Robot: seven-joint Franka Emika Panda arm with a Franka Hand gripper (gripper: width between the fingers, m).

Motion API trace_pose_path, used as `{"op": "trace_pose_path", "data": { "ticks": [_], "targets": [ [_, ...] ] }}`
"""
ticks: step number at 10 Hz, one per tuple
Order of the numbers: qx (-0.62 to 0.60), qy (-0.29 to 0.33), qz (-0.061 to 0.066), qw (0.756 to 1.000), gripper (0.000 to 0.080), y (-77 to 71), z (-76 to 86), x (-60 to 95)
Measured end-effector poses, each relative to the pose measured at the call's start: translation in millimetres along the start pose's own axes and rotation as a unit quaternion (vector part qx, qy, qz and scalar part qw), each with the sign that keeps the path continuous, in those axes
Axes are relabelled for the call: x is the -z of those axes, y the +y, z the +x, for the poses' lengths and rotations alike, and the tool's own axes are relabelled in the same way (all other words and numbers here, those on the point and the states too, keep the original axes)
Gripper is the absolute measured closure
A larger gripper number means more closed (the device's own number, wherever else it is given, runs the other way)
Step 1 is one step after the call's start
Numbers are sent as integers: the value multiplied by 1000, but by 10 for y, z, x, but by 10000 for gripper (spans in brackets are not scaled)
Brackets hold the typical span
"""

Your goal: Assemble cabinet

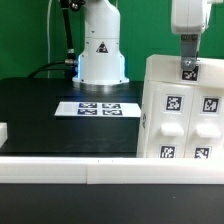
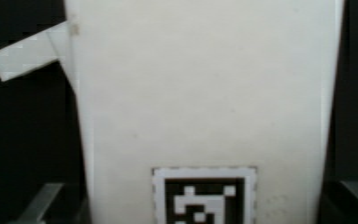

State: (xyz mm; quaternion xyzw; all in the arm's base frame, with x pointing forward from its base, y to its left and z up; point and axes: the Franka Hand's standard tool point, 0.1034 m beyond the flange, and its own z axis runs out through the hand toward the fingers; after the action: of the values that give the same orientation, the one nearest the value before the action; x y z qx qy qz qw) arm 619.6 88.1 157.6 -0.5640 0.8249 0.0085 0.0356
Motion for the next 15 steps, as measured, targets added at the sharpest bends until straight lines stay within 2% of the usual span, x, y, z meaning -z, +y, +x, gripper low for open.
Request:
{"op": "trace_pose_path", "data": {
  "ticks": [4,6,8,11,13,15],
  "targets": [
    [16,-4,1,1000,246,-2,-3,-7],
    [17,-5,1,1000,37,4,-19,-5],
    [22,-11,3,1000,5,-6,-52,76],
    [33,-28,12,999,2,-68,-102,221],
    [61,-26,11,998,2,-58,-101,194],
    [189,-19,3,982,2,-61,-94,193]
  ]
}}
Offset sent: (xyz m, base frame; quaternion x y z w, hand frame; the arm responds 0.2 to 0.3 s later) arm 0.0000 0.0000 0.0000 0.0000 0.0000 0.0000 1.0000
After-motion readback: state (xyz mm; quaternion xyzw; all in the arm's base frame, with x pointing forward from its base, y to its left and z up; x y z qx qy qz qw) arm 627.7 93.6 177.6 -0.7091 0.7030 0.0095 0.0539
